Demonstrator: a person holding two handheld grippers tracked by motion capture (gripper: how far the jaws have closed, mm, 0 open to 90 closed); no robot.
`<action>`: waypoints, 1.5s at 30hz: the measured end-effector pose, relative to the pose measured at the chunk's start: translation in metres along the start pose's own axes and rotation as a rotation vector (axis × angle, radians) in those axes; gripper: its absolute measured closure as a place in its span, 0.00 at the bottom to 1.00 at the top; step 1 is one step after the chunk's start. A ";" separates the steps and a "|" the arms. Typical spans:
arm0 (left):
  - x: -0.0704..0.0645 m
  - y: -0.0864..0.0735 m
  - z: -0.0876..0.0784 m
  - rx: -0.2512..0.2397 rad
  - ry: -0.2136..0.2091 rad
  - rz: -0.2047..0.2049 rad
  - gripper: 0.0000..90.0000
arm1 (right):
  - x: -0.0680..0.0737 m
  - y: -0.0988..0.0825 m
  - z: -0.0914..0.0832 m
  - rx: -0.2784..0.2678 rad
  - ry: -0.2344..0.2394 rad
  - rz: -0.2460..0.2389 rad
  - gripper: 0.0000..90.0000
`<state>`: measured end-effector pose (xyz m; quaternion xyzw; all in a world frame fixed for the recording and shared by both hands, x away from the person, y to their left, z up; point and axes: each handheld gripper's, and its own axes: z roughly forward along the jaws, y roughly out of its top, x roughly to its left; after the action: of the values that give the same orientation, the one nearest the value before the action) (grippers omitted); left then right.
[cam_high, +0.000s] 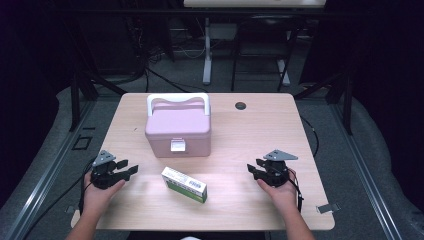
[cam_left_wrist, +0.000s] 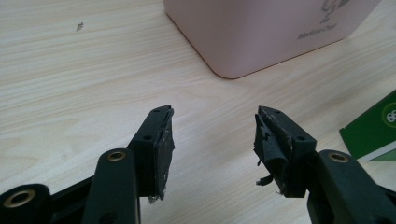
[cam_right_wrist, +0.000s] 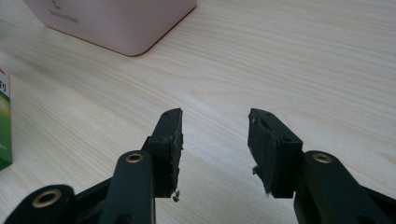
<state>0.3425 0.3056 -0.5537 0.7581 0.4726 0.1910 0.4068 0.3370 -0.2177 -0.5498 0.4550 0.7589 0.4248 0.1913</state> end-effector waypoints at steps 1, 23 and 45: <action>0.000 0.000 0.000 -0.001 0.000 -0.004 0.52 | 0.001 0.000 0.000 -0.001 -0.001 0.000 0.59; -0.004 -0.001 -0.004 0.020 -0.028 0.012 0.52 | 0.038 0.016 0.004 0.001 0.106 -0.081 0.58; -0.003 -0.002 -0.005 0.044 -0.033 0.011 0.52 | 0.103 0.026 0.004 0.039 0.321 -0.196 0.55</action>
<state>0.3360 0.3058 -0.5522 0.7724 0.4659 0.1703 0.3966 0.3006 -0.1224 -0.5209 0.3089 0.8284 0.4565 0.0995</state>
